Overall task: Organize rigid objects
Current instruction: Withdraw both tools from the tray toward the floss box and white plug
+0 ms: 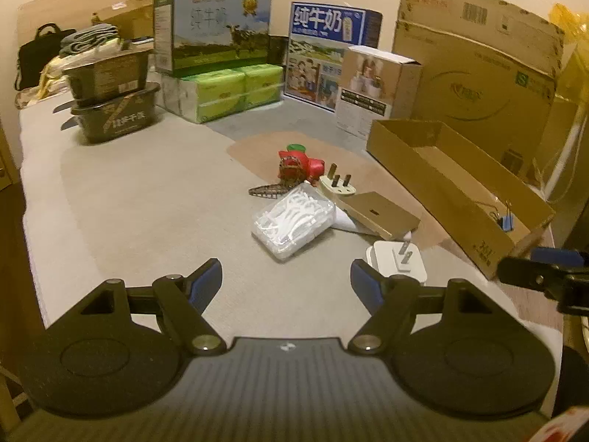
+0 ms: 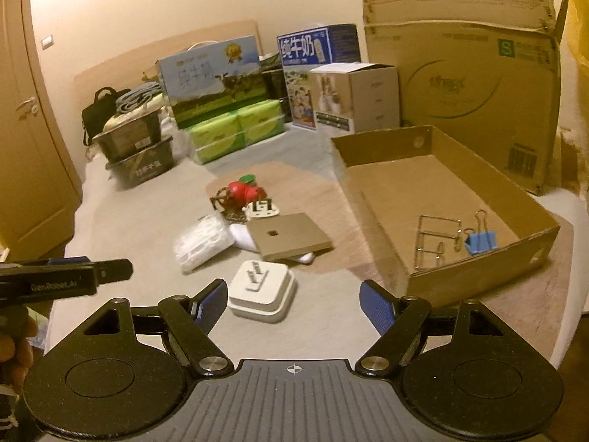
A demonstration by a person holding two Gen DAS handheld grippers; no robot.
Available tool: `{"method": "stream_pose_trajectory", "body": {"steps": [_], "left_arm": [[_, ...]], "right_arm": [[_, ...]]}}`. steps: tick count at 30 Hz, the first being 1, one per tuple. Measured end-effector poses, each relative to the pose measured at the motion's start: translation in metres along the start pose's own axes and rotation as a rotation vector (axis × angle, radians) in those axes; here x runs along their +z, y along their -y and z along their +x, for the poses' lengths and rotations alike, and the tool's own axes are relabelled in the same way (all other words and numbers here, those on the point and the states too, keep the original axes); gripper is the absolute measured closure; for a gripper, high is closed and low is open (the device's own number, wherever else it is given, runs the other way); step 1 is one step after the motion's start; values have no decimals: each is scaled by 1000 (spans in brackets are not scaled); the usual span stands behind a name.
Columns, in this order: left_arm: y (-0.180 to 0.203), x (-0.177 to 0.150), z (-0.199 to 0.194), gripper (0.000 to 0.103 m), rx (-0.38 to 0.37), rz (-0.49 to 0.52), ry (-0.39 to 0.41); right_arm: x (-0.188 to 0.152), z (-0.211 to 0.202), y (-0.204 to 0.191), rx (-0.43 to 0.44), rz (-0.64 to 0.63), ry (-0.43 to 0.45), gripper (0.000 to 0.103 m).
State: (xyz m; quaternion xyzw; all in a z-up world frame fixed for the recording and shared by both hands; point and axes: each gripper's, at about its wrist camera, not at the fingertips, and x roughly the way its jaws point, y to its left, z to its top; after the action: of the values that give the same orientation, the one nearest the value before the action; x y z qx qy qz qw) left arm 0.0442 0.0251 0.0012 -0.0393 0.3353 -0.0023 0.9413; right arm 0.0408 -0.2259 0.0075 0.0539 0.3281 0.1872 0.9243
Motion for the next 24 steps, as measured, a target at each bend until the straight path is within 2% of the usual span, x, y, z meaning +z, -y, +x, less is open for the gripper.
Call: {"method": "stream_pose_trajectory", "body": {"steps": [13, 24], "left_arm": [[-32, 9, 27, 19, -29, 50, -49], [-48, 20, 67, 15, -85, 107, -73]], "right_arm": [[-1, 49, -32, -27, -28, -45, 14], [-9, 105, -51, -102, -17, -76, 13]]}}
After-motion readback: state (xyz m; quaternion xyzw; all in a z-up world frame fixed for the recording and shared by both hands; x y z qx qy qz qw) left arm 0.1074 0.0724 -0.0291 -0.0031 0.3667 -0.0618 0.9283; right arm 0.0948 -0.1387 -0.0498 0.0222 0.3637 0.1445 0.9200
